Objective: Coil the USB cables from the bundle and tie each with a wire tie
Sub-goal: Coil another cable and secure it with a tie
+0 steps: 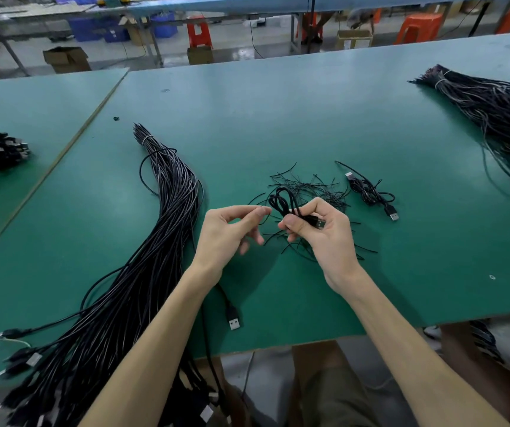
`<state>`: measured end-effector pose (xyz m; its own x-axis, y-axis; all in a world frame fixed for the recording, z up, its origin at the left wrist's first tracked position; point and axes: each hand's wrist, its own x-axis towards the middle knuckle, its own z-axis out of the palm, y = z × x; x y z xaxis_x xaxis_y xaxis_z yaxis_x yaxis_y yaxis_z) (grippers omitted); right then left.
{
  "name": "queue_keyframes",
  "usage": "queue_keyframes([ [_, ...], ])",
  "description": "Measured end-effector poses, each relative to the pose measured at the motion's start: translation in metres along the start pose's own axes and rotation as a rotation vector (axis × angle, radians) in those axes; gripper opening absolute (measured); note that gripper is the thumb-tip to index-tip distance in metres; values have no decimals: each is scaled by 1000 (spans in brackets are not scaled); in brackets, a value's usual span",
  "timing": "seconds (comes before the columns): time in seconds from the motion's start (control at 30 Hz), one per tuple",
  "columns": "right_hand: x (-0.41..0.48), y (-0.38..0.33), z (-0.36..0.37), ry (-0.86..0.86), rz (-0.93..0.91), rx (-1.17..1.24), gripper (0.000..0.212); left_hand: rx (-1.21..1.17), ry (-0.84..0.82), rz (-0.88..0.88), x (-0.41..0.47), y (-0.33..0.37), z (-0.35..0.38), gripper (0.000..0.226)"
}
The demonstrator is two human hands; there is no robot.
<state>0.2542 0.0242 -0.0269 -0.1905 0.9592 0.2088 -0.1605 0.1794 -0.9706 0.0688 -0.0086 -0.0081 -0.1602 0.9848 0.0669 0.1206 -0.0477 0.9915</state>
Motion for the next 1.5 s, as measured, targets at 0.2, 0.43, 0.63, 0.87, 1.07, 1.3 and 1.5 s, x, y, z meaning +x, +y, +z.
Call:
queue_keyframes([
  [0.2,0,0,2,-8,15,28,15,-191,18,20,0,2,1,18],
  [0.43,0,0,1,-8,31,52,15,-408,-31,78,2,2,2,31],
  [0.63,0,-2,4,-63,46,37,17,-151,-189,216,1,1,6,15],
  [0.87,0,-1,6,-161,43,-133,17,-150,-198,215,0,1,9,18],
  [1.07,-5,-1,12,-156,32,-283,20,-266,-158,106,0,-3,11,20],
  [1.3,-18,6,26,-47,-422,-927,15,-180,38,13,2,-7,13,26],
  [1.5,-21,9,33,0,-645,-1360,31,-78,97,11,0,-6,13,27],
])
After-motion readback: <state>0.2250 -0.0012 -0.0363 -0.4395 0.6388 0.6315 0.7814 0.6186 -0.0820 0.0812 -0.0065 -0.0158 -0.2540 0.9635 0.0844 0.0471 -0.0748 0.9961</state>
